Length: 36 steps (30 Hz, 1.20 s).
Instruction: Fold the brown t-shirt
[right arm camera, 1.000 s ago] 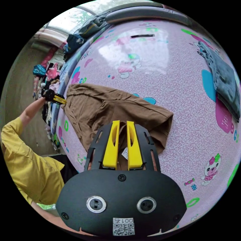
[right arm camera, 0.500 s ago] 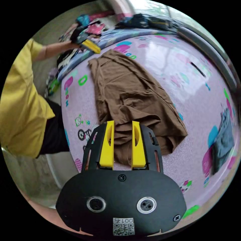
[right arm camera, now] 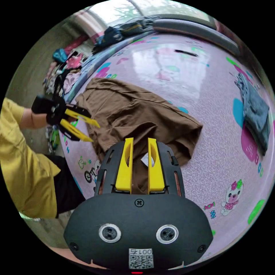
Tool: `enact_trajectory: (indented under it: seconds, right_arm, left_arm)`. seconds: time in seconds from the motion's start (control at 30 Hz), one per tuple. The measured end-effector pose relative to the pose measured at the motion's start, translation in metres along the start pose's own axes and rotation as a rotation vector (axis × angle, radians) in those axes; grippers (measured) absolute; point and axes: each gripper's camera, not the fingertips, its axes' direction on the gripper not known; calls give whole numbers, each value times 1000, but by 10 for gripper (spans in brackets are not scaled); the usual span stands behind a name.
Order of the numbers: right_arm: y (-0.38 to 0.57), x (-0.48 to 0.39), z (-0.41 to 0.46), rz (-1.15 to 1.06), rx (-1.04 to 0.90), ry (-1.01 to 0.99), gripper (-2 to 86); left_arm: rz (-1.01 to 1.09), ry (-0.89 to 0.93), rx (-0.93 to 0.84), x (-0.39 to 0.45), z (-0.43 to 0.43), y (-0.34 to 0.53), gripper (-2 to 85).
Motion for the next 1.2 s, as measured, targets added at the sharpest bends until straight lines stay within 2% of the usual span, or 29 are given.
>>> enact_trajectory:
  seconds: [0.13, 0.3, 0.4, 0.57, 0.63, 0.77, 0.9, 1.0, 1.2]
  right_arm:
    - [-8, 31, 14, 69, 4, -74, 74]
    - [-11, 67, 23, 110, 46, -166, 77]
    - [-3, 89, 19, 133, 91, -256, 79]
    - [6, 115, 21, 125, 122, -353, 80]
    - [4, 119, 29, 112, 104, -371, 80]
    - [-5, 122, 49, 94, 41, -338, 76]
    - [4, 129, 43, 118, 79, -324, 73]
    - [16, 135, 47, 140, 38, -310, 69]
    - [25, 143, 56, 208, 76, -371, 35]
  left_arm:
    - [7, -5, -37, -10, 21, -8, 44]
    - [-98, 64, -7, -41, 23, 2, -8]
    - [-251, 151, 61, -73, 16, 22, -14]
    - [-645, 309, 231, -142, 10, 85, -14]
    - [-704, 337, 245, -155, 13, 99, -14]
    - [-708, 352, 219, -164, 18, 112, -15]
    - [-708, 360, 218, -166, 18, 123, -15]
    - [-700, 359, 216, -166, 18, 133, -15]
    - [-716, 361, 205, -167, 23, 151, -15]
